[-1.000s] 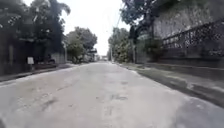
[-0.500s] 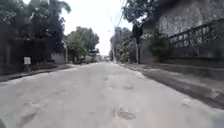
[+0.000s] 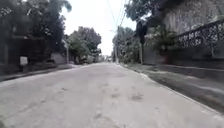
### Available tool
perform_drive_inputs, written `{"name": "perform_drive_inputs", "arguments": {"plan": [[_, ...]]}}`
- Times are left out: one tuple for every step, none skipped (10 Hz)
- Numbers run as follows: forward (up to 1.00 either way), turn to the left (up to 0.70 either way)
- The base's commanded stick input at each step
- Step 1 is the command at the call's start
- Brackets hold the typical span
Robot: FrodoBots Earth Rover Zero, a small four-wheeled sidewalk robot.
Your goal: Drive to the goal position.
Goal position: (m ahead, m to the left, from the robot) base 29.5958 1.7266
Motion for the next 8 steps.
{"name": "perform_drive_inputs", "arguments": {"plan": [[1.00,0.00],[1.00,0.00],[1.00,0.00],[1.00,0.00],[1.00,0.00],[1.00,0.00],[1.00,0.00],[1.00,0.00]]}}
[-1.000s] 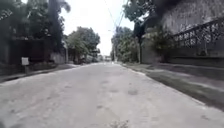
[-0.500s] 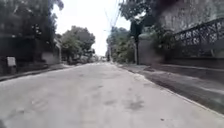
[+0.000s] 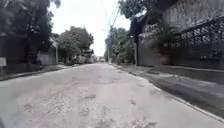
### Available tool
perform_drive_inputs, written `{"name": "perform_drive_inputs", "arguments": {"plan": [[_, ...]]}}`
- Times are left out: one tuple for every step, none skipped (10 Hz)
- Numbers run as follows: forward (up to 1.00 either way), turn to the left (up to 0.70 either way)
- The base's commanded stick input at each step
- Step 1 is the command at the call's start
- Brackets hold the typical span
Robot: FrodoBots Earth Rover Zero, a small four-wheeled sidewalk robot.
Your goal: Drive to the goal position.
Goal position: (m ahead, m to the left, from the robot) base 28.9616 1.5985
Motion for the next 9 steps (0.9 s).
{"name": "perform_drive_inputs", "arguments": {"plan": [[1.00,0.00],[1.00,0.00],[1.00,0.00],[1.00,0.00],[1.00,0.00],[1.00,0.00],[1.00,-0.03],[1.00,-0.03],[1.00,-0.03]]}}
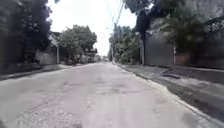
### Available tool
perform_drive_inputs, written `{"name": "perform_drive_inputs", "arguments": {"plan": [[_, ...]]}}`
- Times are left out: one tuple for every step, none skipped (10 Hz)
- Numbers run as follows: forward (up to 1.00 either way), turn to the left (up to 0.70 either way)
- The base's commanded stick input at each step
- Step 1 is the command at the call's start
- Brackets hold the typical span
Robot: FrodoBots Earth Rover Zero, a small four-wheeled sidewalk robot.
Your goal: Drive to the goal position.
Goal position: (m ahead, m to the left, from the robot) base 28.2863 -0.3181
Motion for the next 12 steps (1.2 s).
{"name": "perform_drive_inputs", "arguments": {"plan": [[1.00,-0.03],[1.00,-0.03],[1.00,-0.03],[1.00,-0.03],[1.00,-0.03],[1.00,-0.03],[1.00,-0.03],[1.00,-0.03],[1.00,-0.03],[1.00,-0.03],[1.00,-0.03],[1.00,-0.03]]}}
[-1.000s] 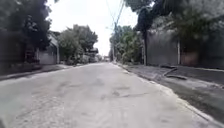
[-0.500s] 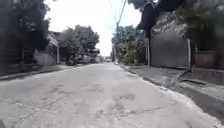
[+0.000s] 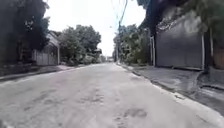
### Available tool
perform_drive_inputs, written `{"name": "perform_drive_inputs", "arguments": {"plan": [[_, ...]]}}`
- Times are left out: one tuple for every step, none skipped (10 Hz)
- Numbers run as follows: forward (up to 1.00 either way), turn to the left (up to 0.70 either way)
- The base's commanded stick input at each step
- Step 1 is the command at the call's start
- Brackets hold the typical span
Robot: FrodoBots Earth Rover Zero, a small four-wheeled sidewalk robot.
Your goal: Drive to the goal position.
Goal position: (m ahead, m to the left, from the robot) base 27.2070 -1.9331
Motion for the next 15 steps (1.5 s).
{"name": "perform_drive_inputs", "arguments": {"plan": [[1.00,-0.03],[1.00,-0.03],[1.00,-0.03],[1.00,-0.03],[1.00,-0.03],[1.00,-0.04],[1.00,-0.39],[1.00,-0.40],[1.00,-0.40],[1.00,-0.40],[1.00,-0.40],[1.00,-0.30],[1.00,-0.20],[1.00,-0.04],[1.00,-0.02]]}}
